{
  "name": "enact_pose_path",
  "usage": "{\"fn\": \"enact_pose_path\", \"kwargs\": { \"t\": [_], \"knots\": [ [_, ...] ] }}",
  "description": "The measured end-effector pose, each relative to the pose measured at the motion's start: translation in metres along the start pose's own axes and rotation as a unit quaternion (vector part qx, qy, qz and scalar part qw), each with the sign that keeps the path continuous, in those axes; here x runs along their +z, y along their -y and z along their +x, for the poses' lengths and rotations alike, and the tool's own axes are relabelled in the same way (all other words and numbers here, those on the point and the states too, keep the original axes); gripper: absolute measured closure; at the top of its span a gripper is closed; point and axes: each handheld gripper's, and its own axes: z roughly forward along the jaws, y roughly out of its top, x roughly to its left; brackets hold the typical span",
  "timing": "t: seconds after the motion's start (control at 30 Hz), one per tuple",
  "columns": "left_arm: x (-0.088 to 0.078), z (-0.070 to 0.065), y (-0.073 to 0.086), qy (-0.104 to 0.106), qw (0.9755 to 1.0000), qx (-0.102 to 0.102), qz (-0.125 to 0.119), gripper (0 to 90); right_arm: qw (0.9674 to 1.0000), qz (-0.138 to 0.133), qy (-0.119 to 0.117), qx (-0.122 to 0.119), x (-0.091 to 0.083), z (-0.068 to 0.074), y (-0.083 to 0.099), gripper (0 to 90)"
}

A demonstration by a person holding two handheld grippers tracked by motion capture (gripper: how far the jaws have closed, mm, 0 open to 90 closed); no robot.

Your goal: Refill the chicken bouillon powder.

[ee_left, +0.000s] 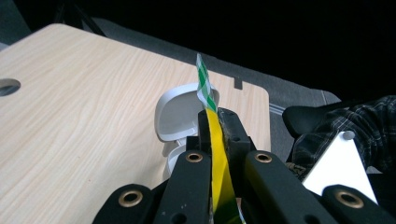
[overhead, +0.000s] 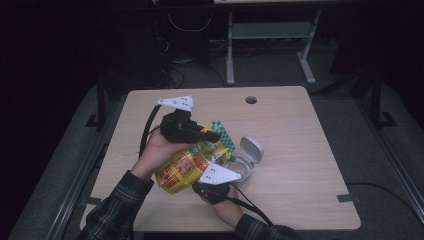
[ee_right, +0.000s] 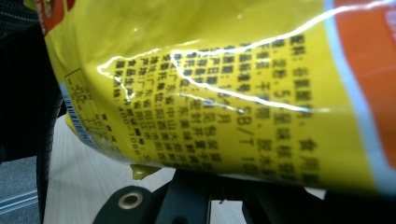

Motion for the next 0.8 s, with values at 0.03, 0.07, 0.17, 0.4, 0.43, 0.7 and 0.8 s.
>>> {"fn": "enact_pose_path", "kwargs": {
  "t": [0.03,0.07,0.17,0.4,0.43,0.7,0.8],
  "knots": [
    [0.001,0.000,-0.001,0.001,1.0000,0.000,0.004,89.9,1.0000,-0.001,-0.001,0.000,0.000,0.000,0.000,89.9],
    [0.003,0.000,-0.001,0.001,1.0000,-0.002,0.004,89.8,1.0000,-0.001,-0.001,0.001,0.000,0.000,0.000,89.9],
    [0.006,0.001,-0.002,-0.001,1.0000,-0.002,0.007,89.8,1.0000,-0.004,-0.002,0.005,-0.001,-0.001,0.001,89.9],
    [0.012,0.001,-0.006,-0.006,0.9998,-0.001,0.021,89.8,1.0000,-0.009,0.003,0.003,-0.001,0.000,0.001,89.9],
    [0.013,0.001,-0.006,-0.007,0.9997,0.001,0.023,89.8,0.9999,-0.010,0.003,-0.003,-0.001,0.001,0.001,89.9],
    [0.019,0.005,-0.007,-0.012,0.9993,-0.005,0.034,89.8,0.9999,-0.011,0.004,-0.012,-0.001,0.003,0.001,89.9],
    [0.022,0.007,-0.007,-0.010,0.9992,-0.007,0.039,89.8,0.9999,-0.008,0.004,-0.012,-0.001,0.003,0.002,89.9]
  ]
}}
